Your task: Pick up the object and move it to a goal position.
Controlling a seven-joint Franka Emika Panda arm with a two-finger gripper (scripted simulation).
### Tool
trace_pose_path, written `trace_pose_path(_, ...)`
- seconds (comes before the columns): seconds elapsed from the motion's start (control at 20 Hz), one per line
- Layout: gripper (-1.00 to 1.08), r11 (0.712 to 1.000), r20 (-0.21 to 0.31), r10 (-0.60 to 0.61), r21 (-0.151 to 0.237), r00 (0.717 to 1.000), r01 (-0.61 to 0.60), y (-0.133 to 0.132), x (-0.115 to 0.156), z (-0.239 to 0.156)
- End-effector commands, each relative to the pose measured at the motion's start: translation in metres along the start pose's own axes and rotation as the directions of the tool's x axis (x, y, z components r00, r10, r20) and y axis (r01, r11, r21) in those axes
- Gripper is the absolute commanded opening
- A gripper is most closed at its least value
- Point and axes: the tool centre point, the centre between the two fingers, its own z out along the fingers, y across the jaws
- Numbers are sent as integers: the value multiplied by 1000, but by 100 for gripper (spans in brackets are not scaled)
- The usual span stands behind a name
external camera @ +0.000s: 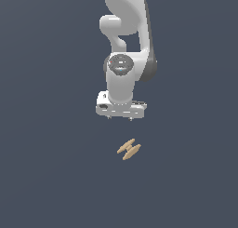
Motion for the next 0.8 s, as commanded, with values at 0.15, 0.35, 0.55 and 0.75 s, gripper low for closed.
trace_pose_path(0.15,100,996,-5,89,4,996,-88,-5,12,6)
trace_pose_path(0.35,100,984,-10,178,9,984,-178,-10,24,13)
trace_pose_path(0.55,100,960,-16,280,14,960,-280,-17,37,22)
trace_pose_path(0.75,100,925,-21,379,20,925,-378,-24,50,30)
